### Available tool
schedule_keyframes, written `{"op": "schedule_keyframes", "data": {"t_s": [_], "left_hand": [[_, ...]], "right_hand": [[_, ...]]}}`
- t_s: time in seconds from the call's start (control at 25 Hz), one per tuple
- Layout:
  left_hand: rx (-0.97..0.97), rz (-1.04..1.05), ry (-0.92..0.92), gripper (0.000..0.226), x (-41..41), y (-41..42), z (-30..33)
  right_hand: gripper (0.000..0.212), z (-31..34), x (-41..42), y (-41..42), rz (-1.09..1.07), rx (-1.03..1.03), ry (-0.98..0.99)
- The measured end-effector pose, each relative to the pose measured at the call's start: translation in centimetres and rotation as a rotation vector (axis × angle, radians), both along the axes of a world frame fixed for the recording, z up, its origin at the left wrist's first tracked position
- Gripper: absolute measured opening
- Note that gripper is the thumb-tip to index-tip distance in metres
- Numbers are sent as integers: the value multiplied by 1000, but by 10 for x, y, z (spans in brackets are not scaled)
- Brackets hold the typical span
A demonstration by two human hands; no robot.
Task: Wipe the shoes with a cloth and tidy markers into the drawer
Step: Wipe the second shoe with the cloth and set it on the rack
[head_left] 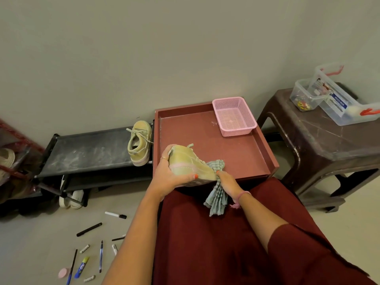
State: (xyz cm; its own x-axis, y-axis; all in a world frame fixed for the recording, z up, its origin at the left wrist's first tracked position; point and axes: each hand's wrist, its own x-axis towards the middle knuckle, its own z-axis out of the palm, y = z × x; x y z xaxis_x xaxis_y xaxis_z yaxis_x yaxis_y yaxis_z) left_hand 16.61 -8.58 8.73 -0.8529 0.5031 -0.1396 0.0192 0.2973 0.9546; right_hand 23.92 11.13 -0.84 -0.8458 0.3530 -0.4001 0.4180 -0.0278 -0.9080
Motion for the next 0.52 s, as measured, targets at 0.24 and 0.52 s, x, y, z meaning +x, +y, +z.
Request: {"op": "schedule_keyframes", "data": {"t_s": [0.24,0.52], "left_hand": [[16,22,68,99,-9,7,-3],[94,-38,164,89,-18,47,-6]], "right_hand": [[22,29,-10,-28,-52,-153,177],[35,77,-14,-25,49,82,461]]}}
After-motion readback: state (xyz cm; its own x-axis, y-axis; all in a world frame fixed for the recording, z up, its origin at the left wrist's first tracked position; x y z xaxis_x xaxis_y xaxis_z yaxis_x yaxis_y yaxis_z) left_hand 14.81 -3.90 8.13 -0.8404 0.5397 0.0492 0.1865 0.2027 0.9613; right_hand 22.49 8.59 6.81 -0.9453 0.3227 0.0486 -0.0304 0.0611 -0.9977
